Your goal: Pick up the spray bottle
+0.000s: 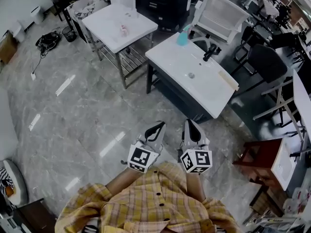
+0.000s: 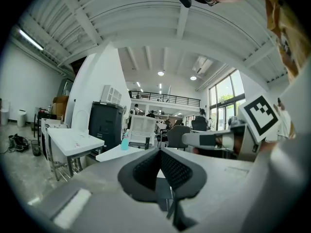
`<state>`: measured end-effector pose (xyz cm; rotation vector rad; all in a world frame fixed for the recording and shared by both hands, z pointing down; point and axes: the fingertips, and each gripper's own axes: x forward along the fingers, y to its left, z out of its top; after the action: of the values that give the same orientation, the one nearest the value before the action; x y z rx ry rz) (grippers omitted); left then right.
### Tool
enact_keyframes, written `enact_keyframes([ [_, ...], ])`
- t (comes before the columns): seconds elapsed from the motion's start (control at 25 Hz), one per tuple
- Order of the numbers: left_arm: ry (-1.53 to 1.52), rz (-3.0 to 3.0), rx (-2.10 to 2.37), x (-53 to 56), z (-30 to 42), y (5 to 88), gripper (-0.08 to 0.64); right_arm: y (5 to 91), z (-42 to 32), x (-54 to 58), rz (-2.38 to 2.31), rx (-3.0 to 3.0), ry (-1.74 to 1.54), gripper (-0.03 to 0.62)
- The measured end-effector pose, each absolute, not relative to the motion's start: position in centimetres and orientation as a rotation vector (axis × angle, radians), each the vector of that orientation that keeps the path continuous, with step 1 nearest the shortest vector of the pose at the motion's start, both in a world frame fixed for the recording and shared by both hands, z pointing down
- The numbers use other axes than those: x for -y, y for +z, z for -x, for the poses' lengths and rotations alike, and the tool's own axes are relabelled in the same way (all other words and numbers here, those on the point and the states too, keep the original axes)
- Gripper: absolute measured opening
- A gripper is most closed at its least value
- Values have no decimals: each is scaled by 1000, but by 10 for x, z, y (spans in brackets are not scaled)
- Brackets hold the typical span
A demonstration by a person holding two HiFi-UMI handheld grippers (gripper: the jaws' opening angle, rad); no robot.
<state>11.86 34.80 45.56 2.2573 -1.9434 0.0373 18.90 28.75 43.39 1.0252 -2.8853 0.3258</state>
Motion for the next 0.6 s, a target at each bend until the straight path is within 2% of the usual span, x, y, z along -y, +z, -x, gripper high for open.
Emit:
enact_keyframes([
  [0.6,48,-2290,1892,-231,-22,455,0,441,-86,-176,-1033,2827,302,2],
])
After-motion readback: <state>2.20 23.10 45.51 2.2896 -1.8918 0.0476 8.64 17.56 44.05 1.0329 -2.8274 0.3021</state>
